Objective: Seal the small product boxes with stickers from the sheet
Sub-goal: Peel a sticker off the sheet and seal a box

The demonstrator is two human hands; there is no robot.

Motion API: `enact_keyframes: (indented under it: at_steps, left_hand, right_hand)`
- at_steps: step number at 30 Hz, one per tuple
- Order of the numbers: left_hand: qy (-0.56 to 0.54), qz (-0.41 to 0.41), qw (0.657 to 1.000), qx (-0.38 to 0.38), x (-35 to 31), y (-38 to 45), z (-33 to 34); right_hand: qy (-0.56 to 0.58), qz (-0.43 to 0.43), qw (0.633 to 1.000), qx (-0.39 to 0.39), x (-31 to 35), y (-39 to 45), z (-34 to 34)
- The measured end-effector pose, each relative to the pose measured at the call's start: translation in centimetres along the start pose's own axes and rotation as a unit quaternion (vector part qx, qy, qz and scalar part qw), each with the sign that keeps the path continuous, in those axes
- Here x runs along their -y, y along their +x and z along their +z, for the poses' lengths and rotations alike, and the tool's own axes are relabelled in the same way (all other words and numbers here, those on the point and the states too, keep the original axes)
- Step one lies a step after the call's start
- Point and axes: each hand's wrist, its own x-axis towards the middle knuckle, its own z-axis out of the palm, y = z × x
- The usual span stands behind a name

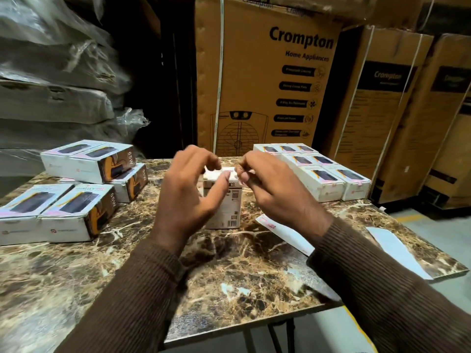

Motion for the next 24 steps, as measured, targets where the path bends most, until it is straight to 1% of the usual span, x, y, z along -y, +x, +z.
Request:
enact_keyframes:
  at_steps: [1,3,5,7,9,15,19,24]
  left_hand:
    - [0.007,-0.022,1.0,0.005,0.5,0.1,-0.2]
    - [0.015,-0.049,0.998,0.047,1.5,0.1,-0.4]
    - [0.032,-0.06,0.993,0.093,2.2,-0.1,-0.2]
    - [0.042,-0.071,0.99,0.116,2.3,-0.2,0.0]
    - [0.044,-0.075,0.989,0.116,2.3,-0.3,0.1]
    - [0.026,-0.093,0.989,0.111,2.4,-0.3,0.4]
    - [0.004,-0.108,0.988,0.108,2.3,-0.3,0.5]
    - [-0.017,-0.123,0.986,0.111,2.1,-0.1,0.4]
  right_hand:
    - [-0.002,0.0,1.0,0.008,0.1,0.3,0.4]
    - [-0.008,0.008,1.0,0.024,0.1,0.6,1.1]
    - [-0.019,0.016,0.999,0.023,0.2,0.8,1.3]
    - [-0.031,0.027,0.999,0.016,0.4,1.0,1.3]
    - [-0.049,0.035,0.998,0.013,0.7,1.2,1.2]
    - [-0.155,0.046,0.987,0.0,1.8,1.6,2.2]
    - [-0.175,0.063,0.983,-0.01,2.1,1.6,2.9]
    - [-0.207,0.052,0.977,-0.015,2.3,1.8,3.1]
